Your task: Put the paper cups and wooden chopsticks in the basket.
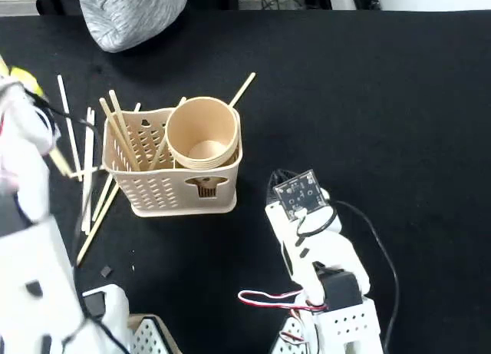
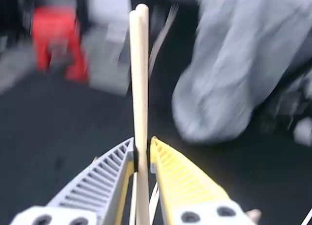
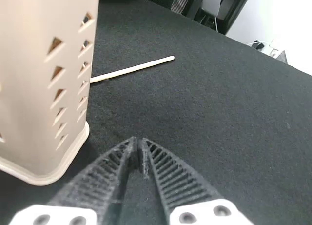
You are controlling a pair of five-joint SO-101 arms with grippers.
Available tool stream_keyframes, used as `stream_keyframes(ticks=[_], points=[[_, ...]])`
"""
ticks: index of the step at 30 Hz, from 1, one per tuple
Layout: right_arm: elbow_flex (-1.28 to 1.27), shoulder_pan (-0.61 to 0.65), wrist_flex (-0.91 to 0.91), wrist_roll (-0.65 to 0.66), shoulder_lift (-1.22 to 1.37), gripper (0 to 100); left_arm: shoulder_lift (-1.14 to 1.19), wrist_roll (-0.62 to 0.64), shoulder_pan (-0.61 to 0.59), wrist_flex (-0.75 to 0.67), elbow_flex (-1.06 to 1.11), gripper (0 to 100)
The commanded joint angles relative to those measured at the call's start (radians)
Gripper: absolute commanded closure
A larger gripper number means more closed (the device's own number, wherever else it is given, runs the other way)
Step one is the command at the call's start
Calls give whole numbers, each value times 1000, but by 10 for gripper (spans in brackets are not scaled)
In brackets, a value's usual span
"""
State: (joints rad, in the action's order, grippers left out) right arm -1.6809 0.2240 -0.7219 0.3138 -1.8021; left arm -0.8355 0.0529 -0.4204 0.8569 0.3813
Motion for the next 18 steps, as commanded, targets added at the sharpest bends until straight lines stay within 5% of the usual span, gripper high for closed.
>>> stream_keyframes(ticks=[1,9,14,18], points=[[4,-12,3,9,-88,982,-198,41,76,-140,53,971],[4,-12,3,9,-88,982,-287,140,228,-322,111,971],[4,-12,3,9,-88,982,-296,138,329,-575,335,971],[4,-12,3,9,-88,982,-296,138,352,-649,466,971]])
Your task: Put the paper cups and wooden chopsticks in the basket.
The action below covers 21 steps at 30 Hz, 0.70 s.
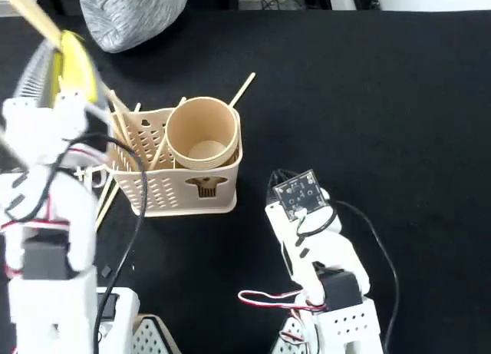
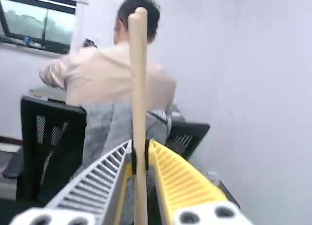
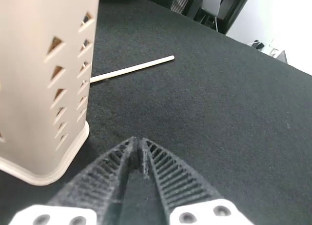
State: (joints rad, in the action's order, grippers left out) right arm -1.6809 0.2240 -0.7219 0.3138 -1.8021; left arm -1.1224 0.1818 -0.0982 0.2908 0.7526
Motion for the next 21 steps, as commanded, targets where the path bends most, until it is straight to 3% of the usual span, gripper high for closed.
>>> stream_keyframes(ticks=[1,11,13,17,21], points=[[5,-12,3,9,-88,982,-9,9,31,-83,116,971],[5,-14,3,9,-88,982,-9,8,25,-81,239,964],[5,-14,3,9,-88,982,-9,-5,24,-69,249,913],[5,-14,3,9,-88,982,-9,-18,24,109,171,780],[5,-14,3,9,-88,982,2,-14,-31,397,-22,769]])
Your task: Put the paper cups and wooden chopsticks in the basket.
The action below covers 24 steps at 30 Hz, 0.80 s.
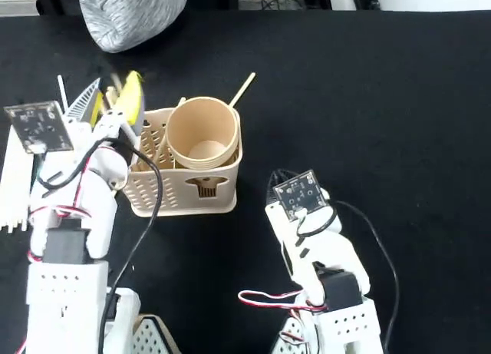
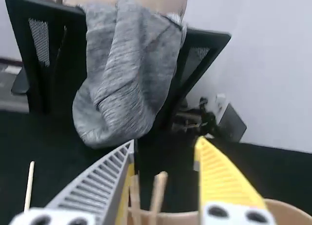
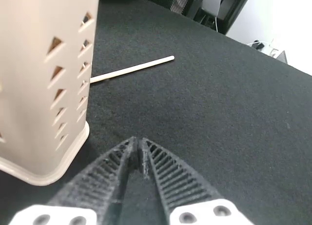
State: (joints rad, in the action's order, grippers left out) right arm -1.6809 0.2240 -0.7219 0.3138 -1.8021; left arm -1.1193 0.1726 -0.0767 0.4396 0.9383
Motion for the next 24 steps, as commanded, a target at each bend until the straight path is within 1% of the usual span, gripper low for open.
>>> stream_keyframes(ticks=[1,6,9,11,15,20,24], points=[[5,-14,3,9,-88,982,-2,-3,-84,311,-257,768],[5,-14,3,9,-88,982,-2,-2,-275,589,-423,766],[5,-14,3,9,-88,982,0,-11,-403,684,-427,765],[5,-14,3,9,-88,982,14,-46,-478,690,-390,765],[5,-14,3,9,-88,982,121,-172,-568,643,-328,765],[5,-14,3,9,-88,982,404,-249,-633,548,-315,765],[5,-14,3,9,-88,982,658,-296,-654,506,-403,765]])
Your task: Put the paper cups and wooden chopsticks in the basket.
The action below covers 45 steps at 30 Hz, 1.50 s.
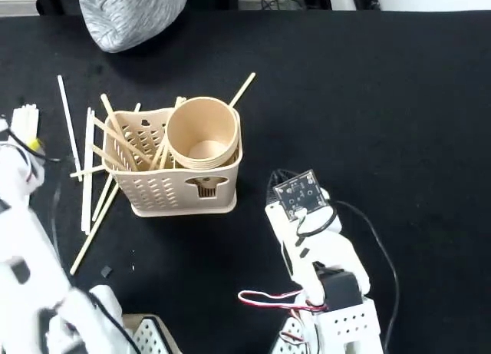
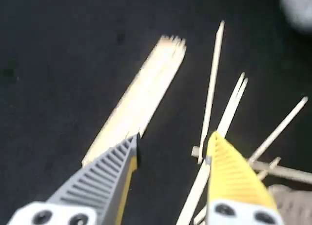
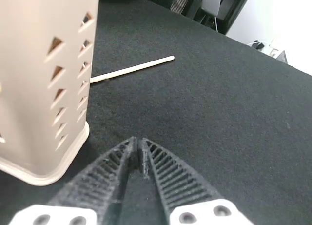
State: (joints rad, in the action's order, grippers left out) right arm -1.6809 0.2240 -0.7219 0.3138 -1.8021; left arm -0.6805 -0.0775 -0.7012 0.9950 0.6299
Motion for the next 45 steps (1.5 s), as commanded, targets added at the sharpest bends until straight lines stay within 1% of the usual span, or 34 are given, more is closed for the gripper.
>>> stream_keyframes(ticks=[1,8,12,14,22,24,28,33,38,45], points=[[5,-14,3,9,-88,982,284,-60,-36,-46,-131,765],[5,-14,3,9,-88,982,701,-209,-87,-43,-421,767],[5,-14,3,9,-88,982,918,-327,-81,29,-596,769],[5,-14,3,9,-88,982,1022,-365,-81,66,-696,769],[4,-14,3,9,-88,982,1405,-379,-82,201,-1106,770],[4,-14,3,9,-88,982,1475,-381,-82,253,-1187,792],[4,-14,3,9,-88,982,1579,-381,-82,341,-1326,872],[4,-14,3,9,-88,982,1657,-381,-70,434,-1440,975],[4,-14,3,9,-88,982,1689,-381,-35,512,-1484,971],[4,-14,3,9,-88,982,1688,-376,1,531,-1484,971]])
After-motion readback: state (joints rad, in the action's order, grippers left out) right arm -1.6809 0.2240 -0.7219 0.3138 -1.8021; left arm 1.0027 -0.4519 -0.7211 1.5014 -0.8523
